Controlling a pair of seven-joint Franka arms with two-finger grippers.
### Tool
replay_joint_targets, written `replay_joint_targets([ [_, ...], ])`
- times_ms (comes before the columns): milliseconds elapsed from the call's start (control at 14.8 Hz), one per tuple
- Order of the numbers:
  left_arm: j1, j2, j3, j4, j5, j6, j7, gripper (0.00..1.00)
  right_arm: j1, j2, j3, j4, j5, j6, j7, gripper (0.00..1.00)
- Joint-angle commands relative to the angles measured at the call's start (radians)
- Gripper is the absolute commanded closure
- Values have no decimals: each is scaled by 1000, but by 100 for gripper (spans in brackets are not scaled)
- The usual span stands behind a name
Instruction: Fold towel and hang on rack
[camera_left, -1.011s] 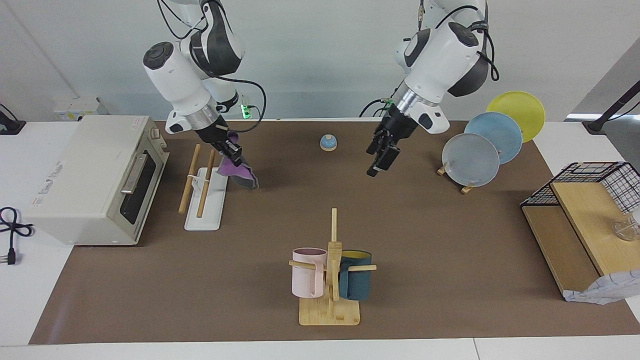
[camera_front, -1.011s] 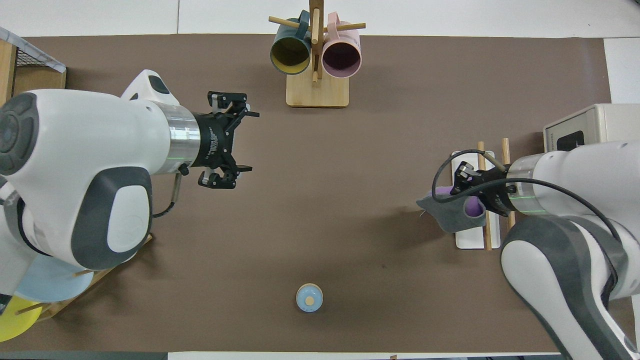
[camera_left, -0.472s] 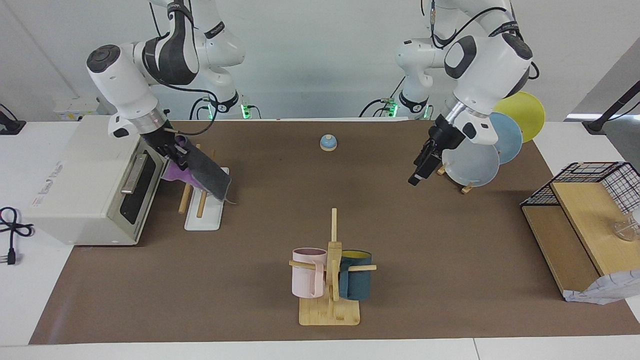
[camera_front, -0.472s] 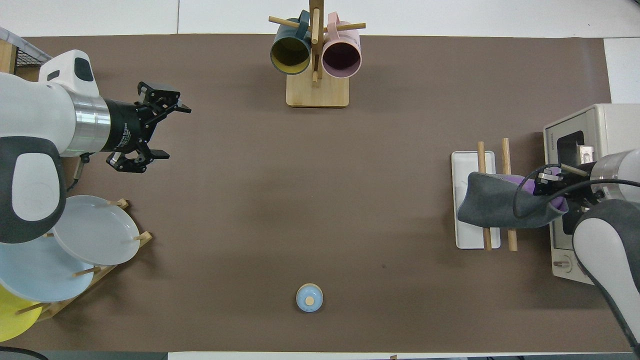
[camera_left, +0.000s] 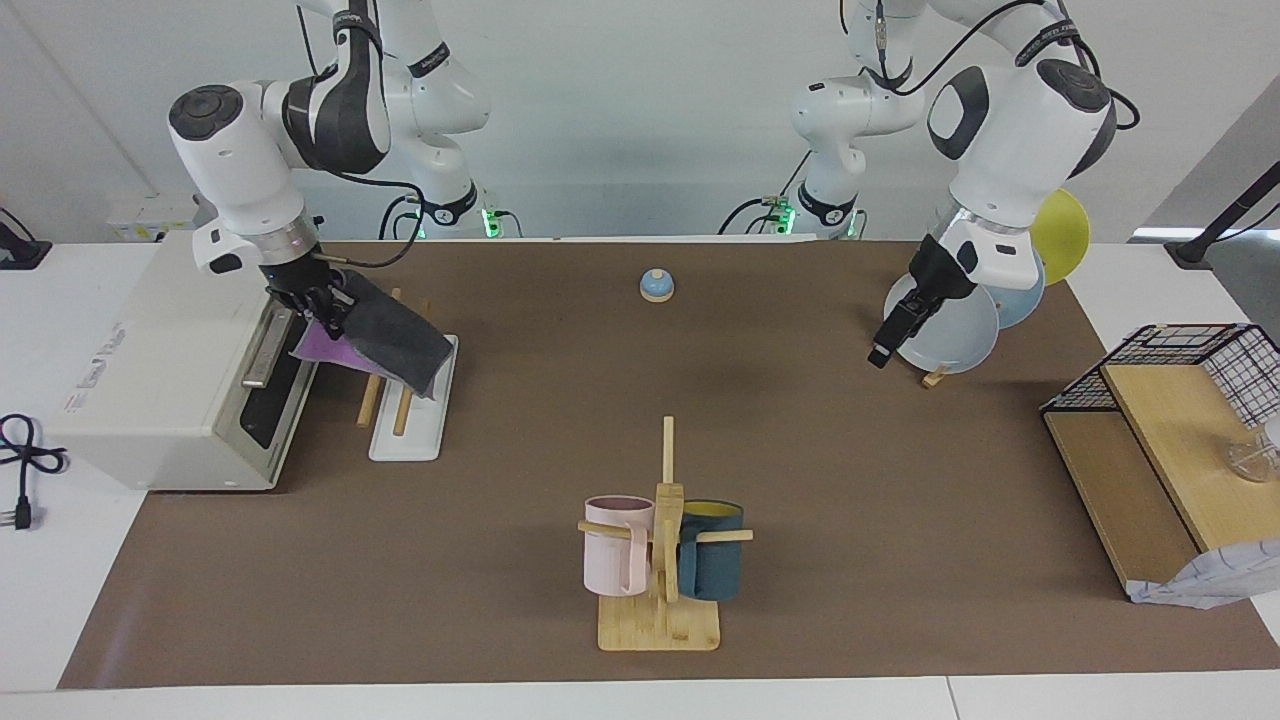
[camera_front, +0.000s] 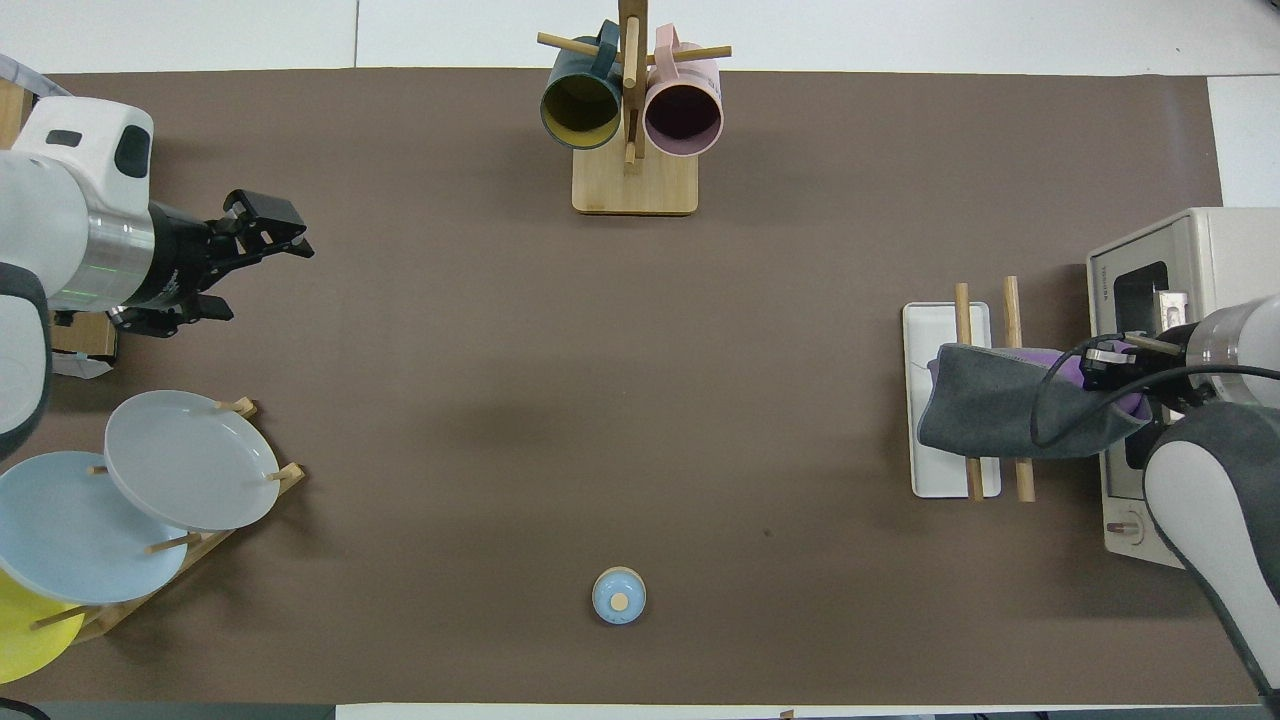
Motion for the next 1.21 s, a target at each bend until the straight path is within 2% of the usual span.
replay_joint_targets([
  [0, -39, -10, 54, 73, 60, -155, 207, 0, -9, -5, 2, 4, -17, -18, -21, 99],
  [135, -40, -10, 81, 122, 69, -258, 332, 0, -24, -5, 2, 4, -19, -21, -23, 26],
  [202, -40, -8, 89, 145, 78, -304, 378, 0, -24, -5, 2, 4, -19, -21, -24, 4],
  [270, -40, -5, 92, 168, 89, -350, 420, 0, -26, -4, 2, 4, -19, -20, -28, 0],
  [404, -40, -2, 94, 197, 94, -397, 455, 0, -27, -4, 2, 6, -19, -20, -46, 0],
  [607, -37, -8, 97, 182, 89, -375, 451, 0, -27, -2, 2, 14, -19, -21, -49, 0],
  [742, -36, -27, 98, 170, 89, -374, 460, 0, -30, 4, 2, 67, -19, -65, -57, 0],
  [809, -37, -39, 98, 153, 89, -371, 460, 0, -32, 16, 2, 127, -17, -126, -79, 0],
  [944, -40, -42, 98, 133, 89, -308, 458, 0, -51, 91, 0, 321, -19, -315, -147, 0],
  [1079, -45, -19, 101, 145, 89, -294, 458, 0, -71, 142, -1, 482, -23, -458, -196, 0],
  [1146, -55, 22, 108, 154, 89, -297, 458, 0, -85, 157, -2, 545, -25, -521, -240, 0],
])
